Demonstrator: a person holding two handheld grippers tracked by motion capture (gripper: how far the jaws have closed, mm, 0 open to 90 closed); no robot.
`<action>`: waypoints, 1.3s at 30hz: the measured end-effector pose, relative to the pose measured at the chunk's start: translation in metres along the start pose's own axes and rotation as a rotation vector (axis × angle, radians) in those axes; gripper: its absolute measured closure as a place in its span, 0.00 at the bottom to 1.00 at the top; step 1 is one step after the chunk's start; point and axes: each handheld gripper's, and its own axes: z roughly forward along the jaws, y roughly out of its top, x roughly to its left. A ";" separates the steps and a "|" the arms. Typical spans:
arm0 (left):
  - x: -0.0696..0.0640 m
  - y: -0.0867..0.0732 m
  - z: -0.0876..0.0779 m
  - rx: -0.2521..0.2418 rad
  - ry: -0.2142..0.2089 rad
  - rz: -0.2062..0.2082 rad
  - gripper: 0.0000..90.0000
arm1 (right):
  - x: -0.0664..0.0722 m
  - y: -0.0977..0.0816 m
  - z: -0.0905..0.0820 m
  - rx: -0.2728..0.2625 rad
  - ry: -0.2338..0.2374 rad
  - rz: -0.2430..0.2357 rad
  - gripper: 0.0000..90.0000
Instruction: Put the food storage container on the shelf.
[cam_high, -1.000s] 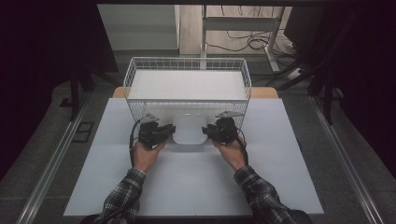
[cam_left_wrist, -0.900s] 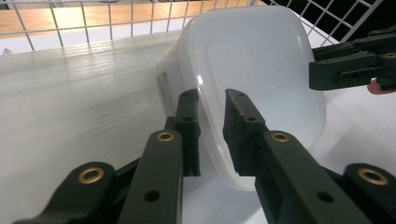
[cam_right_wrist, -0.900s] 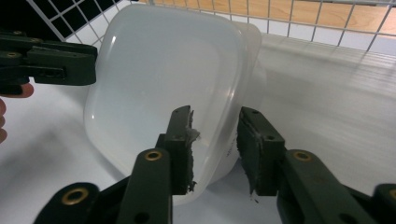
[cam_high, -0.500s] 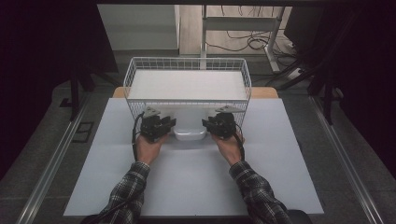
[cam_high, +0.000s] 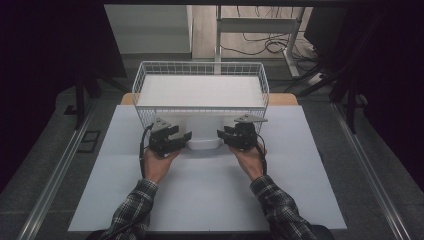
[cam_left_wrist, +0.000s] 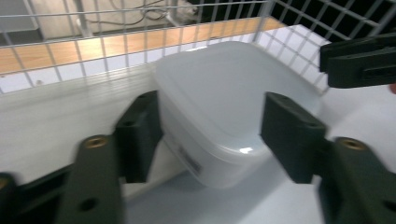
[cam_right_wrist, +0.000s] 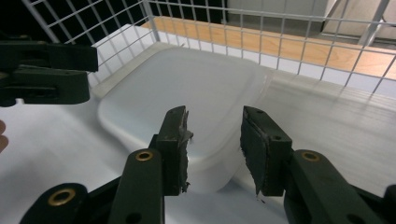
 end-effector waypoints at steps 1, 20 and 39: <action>-0.001 -0.001 -0.001 0.000 -0.002 0.005 0.33 | 0.001 -0.001 -0.003 0.000 0.016 0.002 0.68; -0.024 -0.040 -0.050 -0.021 -0.061 0.101 0.04 | 0.038 -0.018 -0.023 0.027 0.114 -0.159 0.99; -0.027 -0.084 -0.096 -0.001 -0.047 0.136 0.01 | 0.045 -0.034 0.021 0.111 0.139 -0.168 0.99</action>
